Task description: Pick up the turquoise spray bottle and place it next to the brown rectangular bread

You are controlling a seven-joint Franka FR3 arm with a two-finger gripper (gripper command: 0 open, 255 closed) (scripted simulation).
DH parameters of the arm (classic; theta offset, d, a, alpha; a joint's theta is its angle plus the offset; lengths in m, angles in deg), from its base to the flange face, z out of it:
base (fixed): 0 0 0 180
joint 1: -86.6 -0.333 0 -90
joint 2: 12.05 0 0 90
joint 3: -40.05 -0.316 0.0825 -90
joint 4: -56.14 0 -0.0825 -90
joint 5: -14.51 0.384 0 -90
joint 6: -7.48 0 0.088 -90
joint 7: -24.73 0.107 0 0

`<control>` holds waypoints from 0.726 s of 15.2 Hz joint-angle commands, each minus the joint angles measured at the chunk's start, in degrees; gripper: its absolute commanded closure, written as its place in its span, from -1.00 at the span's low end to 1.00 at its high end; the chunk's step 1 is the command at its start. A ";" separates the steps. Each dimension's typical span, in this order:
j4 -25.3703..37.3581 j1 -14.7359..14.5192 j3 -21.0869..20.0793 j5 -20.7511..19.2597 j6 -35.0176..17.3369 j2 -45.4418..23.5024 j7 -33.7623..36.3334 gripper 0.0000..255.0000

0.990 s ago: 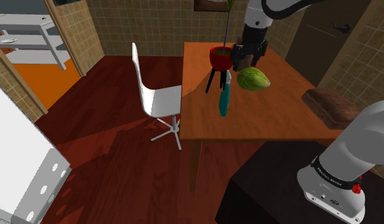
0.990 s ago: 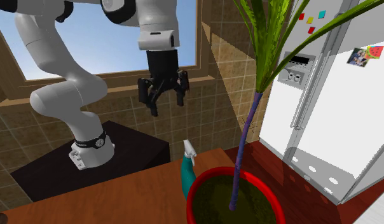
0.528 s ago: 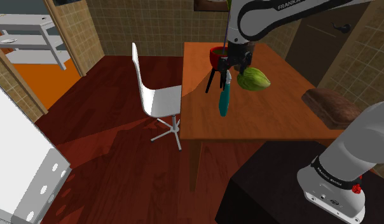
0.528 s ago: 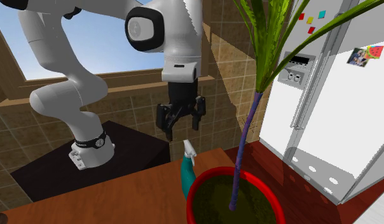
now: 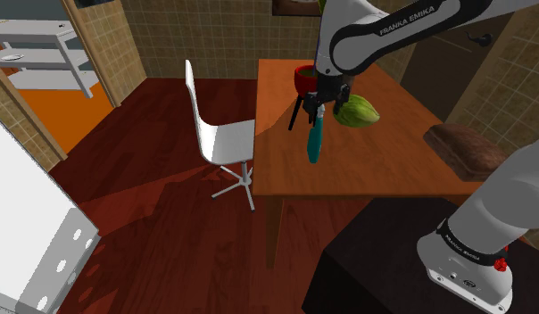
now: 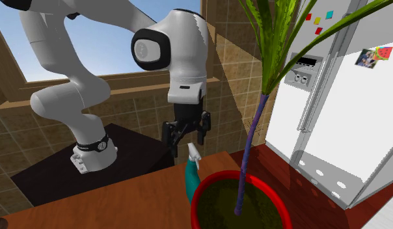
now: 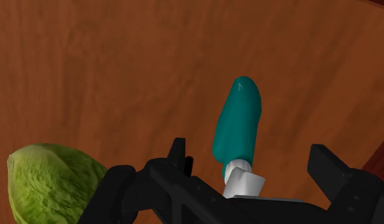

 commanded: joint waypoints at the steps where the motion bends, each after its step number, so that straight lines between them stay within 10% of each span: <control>1: -0.11 0.01 -0.01 -0.07 -0.34 -0.21 0.07 -1.00; 6: -0.11 0.01 -0.01 -0.07 -0.33 -0.20 0.07 -1.00; 7: -0.11 0.01 -0.01 -0.07 -0.33 -0.20 0.07 1.00; 11: -0.11 0.01 -0.01 -0.07 -0.33 -0.20 0.07 1.00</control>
